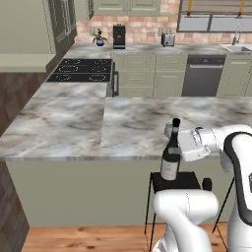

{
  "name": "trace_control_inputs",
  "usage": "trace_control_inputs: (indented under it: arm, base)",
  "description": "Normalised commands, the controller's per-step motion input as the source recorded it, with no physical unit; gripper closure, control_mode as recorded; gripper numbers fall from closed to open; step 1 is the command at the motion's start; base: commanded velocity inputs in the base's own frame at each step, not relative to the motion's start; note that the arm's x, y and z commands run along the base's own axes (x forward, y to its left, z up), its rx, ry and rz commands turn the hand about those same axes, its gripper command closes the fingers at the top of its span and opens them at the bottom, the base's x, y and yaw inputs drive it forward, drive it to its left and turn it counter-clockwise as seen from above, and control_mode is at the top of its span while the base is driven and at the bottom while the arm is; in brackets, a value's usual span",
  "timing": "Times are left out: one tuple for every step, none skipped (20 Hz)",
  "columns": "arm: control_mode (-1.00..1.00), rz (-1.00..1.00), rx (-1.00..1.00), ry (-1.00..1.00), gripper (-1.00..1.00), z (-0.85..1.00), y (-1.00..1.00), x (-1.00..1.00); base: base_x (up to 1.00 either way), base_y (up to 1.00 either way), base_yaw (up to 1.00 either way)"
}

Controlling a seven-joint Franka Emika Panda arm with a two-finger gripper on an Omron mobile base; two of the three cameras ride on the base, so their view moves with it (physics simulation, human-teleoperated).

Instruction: There is a wine glass and glass cup on the dining counter. Place the wine bottle next to the wine glass and the juice bottle next to the glass cup.

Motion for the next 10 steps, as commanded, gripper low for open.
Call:
trace_control_inputs:
  arm:
    - [-1.0,-0.16,0.0,0.0,1.0,0.34,-0.27,0.0]
    - [-1.0,-0.14,0.0,0.0,1.0,0.37,-0.3,0.02]
    - [-1.0,-0.14,0.0,0.0,1.0,0.35,-0.32,0.03]
    - [-1.0,-0.14,0.0,0.0,1.0,0.35,-0.34,0.04]
    - [-1.0,-0.14,0.0,0.0,1.0,0.31,-0.34,0.06]
    - [-1.0,-0.13,0.0,0.0,1.0,0.26,-0.33,0.07]
    - [-1.0,-0.1,-0.03,0.0,1.0,0.21,-0.36,0.09]
    - [-1.0,-0.03,-0.08,0.0,1.0,0.11,-0.4,0.05]
    - [-1.0,0.0,-0.05,0.04,1.0,0.01,-0.47,0.09]
    - [-1.0,0.0,-0.05,0.11,1.0,0.0,-0.49,0.17]
  base:
    - [0.0,0.0,0.0]
    - [0.0,0.0,0.0]
    - [0.0,0.0,0.0]
    - [0.0,0.0,0.0]
    - [0.0,0.0,0.0]
    - [0.0,0.0,0.0]
    - [0.0,0.0,0.0]
    - [0.0,0.0,0.0]
    - [0.0,0.0,0.0]
    - [0.0,0.0,0.0]
